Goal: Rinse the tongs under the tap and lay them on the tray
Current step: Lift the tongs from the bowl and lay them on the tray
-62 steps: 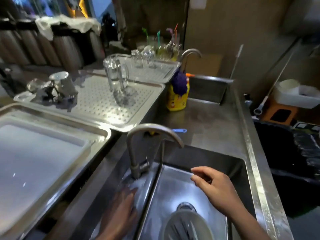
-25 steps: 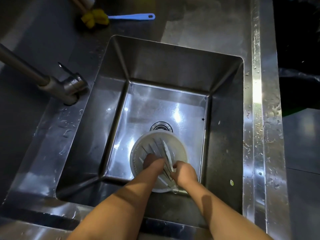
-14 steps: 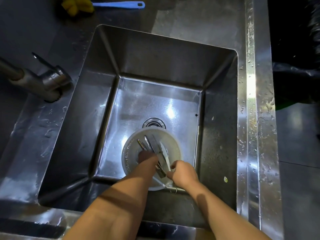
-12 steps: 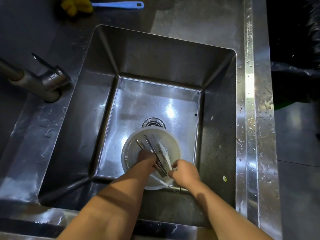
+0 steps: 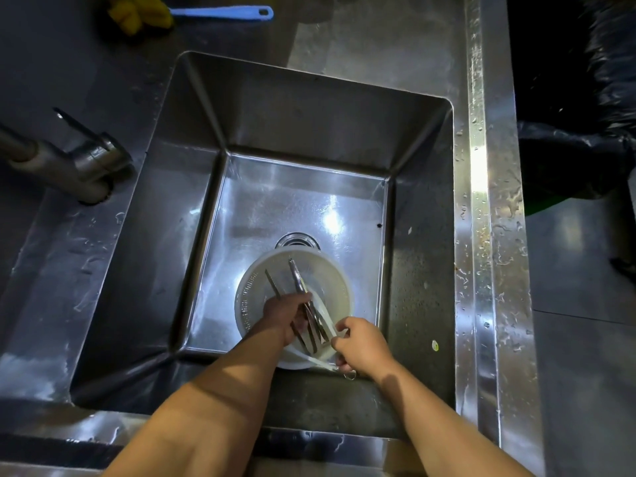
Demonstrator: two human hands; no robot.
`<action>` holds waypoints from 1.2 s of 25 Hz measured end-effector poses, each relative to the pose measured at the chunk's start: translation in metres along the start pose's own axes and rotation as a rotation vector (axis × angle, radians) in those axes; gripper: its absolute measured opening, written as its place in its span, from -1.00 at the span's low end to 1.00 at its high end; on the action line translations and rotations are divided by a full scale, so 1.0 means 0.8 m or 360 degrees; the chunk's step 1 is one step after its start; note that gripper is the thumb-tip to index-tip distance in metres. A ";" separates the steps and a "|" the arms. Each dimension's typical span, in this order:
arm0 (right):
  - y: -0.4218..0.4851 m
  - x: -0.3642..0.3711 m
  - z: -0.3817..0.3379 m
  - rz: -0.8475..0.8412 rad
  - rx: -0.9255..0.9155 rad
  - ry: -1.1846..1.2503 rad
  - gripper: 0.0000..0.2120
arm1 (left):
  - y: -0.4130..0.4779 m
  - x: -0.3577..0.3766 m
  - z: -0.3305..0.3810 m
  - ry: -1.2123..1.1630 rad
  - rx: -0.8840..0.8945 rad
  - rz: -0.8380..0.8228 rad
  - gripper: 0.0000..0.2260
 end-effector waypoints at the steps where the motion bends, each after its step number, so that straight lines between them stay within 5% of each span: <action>1: 0.000 0.003 0.003 -0.0014 0.0014 0.0050 -0.84 | 0.002 -0.002 0.003 0.0029 0.0056 0.0045 -0.86; 8: 0.004 -0.002 0.006 -0.0054 0.0017 0.0258 -0.84 | -0.008 0.004 0.023 -0.0102 0.0194 0.0130 -0.58; 13: 0.002 -0.037 -0.004 0.0115 -0.0058 0.0062 -0.92 | -0.047 -0.021 0.063 -0.0118 0.0432 0.0255 -0.61; 23: -0.064 -0.090 -0.075 0.0128 -0.0217 0.0721 -0.87 | -0.206 -0.048 0.164 -0.0217 0.0929 -0.0084 -0.70; 30: -0.120 -0.094 -0.135 -0.0398 -0.0406 0.1285 -0.69 | -0.310 -0.089 0.214 -0.0351 0.1192 -0.0069 -0.68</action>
Point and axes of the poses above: each hand's wrist, its own y-axis towards the middle knuckle, its own x-axis out of the palm, z = x × y, the point moved 10 cm from there along y, towards the middle knuckle, and after that the axes turned 1 degree about -y, right-handed, at the moved point
